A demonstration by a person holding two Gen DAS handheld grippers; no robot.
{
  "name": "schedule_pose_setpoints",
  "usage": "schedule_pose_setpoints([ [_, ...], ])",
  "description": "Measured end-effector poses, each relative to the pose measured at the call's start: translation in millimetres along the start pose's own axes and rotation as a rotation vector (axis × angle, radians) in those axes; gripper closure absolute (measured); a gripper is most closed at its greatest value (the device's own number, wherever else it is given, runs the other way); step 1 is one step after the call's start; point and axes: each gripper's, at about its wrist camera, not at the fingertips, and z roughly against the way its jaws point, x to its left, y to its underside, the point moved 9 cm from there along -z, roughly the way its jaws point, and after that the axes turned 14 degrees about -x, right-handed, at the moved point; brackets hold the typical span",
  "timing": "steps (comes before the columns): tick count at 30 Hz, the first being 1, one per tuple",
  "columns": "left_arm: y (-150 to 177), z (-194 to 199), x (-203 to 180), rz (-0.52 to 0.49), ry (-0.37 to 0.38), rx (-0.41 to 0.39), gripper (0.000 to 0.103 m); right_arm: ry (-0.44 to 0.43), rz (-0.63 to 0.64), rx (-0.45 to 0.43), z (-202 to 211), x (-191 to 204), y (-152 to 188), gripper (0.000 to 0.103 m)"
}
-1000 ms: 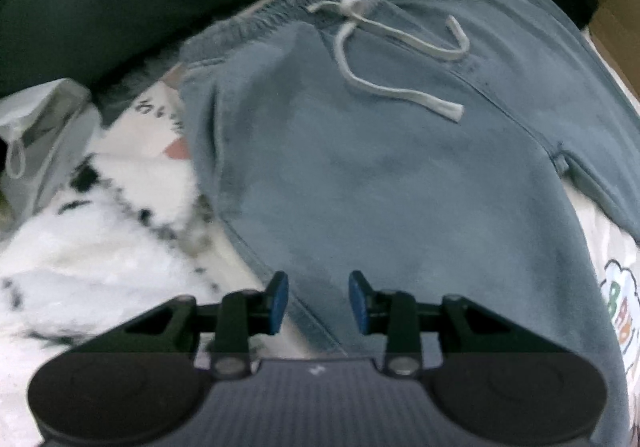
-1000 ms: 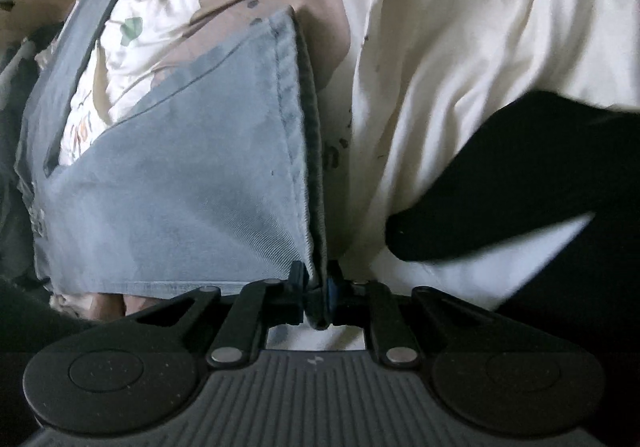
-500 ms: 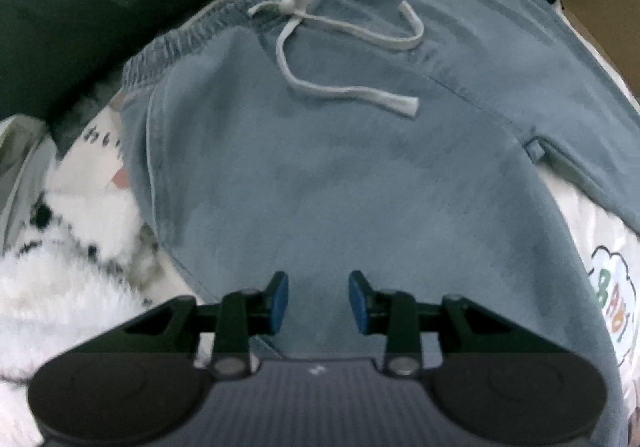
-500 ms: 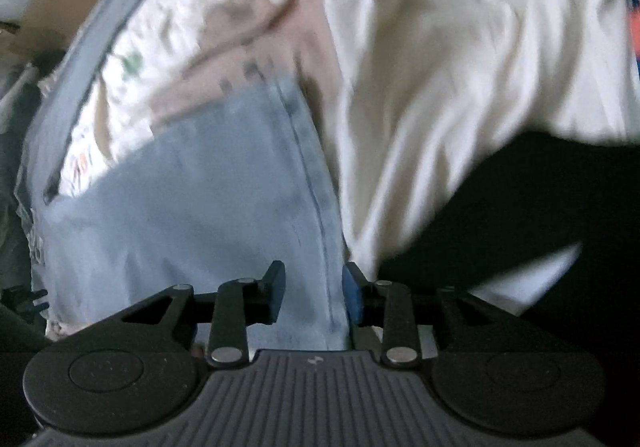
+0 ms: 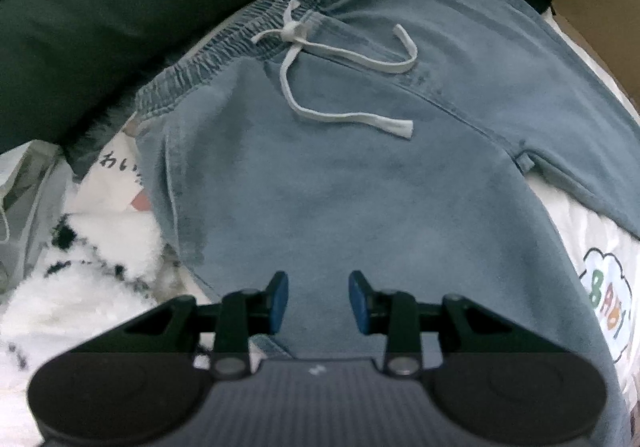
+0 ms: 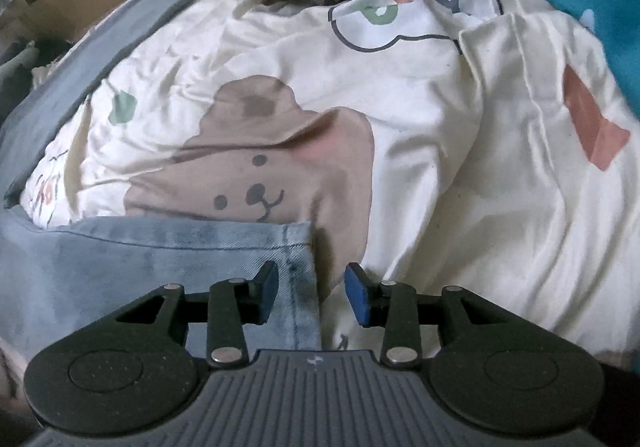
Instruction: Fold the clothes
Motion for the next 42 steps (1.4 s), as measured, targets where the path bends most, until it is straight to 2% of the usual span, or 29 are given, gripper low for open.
schedule_pose_setpoints([
  [8,-2,7,2,-0.027,-0.029,-0.008,0.067,-0.021,0.072,-0.022,-24,11,-4,0.058],
  [11,-5,8,0,-0.034,-0.045,-0.020,0.067,-0.006,0.140,-0.012,-29,18,-6,0.060],
  [12,-7,9,-2,-0.030,-0.038,-0.024,0.067,-0.002,0.164,-0.006,-30,20,-6,0.065],
  [14,-12,9,-11,-0.030,-0.016,-0.035,0.067,0.007,0.213,0.005,-31,25,-7,0.087],
  [17,-20,6,-30,-0.025,0.026,-0.041,0.067,0.017,0.184,-0.005,-19,25,-15,0.089],
  [20,-30,2,-56,0.027,0.088,-0.029,0.067,0.021,0.177,-0.039,4,31,-23,0.090],
  [24,-41,-5,-95,0.078,0.150,-0.022,0.067,0.044,0.166,-0.139,51,48,-34,0.090],
  [27,-40,-11,-130,0.015,0.207,-0.015,0.067,0.058,0.144,-0.168,78,56,-35,0.091],
  [31,-31,-21,-160,-0.084,0.240,-0.002,0.067,0.064,0.140,-0.173,102,65,-28,0.092],
  [42,-6,-48,-219,-0.216,0.371,0.055,0.067,0.110,0.131,-0.179,124,72,-19,0.093],
])
